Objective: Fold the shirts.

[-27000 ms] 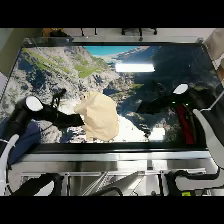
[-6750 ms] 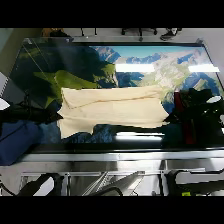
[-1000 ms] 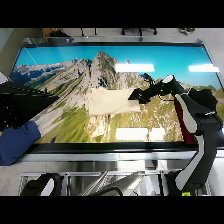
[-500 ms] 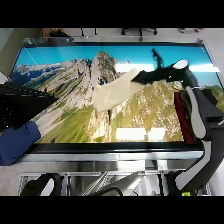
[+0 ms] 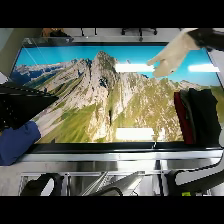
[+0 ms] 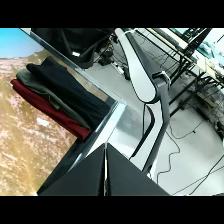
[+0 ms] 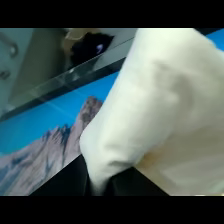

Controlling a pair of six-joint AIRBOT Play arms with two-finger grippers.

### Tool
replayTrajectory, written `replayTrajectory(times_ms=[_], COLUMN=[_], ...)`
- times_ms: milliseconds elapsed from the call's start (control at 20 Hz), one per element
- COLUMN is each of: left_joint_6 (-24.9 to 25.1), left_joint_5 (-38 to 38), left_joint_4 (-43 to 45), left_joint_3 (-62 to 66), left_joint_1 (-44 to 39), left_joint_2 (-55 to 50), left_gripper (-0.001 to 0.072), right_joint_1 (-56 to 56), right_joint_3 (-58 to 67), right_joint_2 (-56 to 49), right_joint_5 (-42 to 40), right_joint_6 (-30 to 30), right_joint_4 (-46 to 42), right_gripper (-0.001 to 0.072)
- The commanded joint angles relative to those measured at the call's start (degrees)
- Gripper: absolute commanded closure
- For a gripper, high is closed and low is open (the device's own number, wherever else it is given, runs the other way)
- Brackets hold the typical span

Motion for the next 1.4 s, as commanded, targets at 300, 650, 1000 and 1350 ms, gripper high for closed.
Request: replayTrajectory(times_ms=[300, 650, 1000, 1350], left_joint_6=[1.51, 3.82, 5.38, 5.35], left_joint_5=[-0.11, 0.0, -0.22, -3.67], left_joint_4=[0.04, 0.04, 0.02, -0.04], left_joint_3=[-0.02, -0.02, -0.02, -0.02], left_joint_1=[0.02, 0.02, -0.04, -0.13], left_joint_2=[0.04, 0.04, -0.52, -6.27], left_gripper=[0.0691, 0.0691, 0.0692, 0.0691], right_joint_1=[-18.27, -22.49, -22.73, -22.71], right_joint_3=[0.46, 0.46, -3.26, -23.82], right_joint_2=[1.51, 4.31, 5.99, 11.34], right_joint_5=[13.97, 28.92, 46.18, 46.12], right_joint_6=[9.92, 15.32, 23.71, 28.63], right_joint_4=[-12.17, -12.2, -29.46, -38.75], right_gripper=[0.069, 0.069, 0.0689, 0.0689])
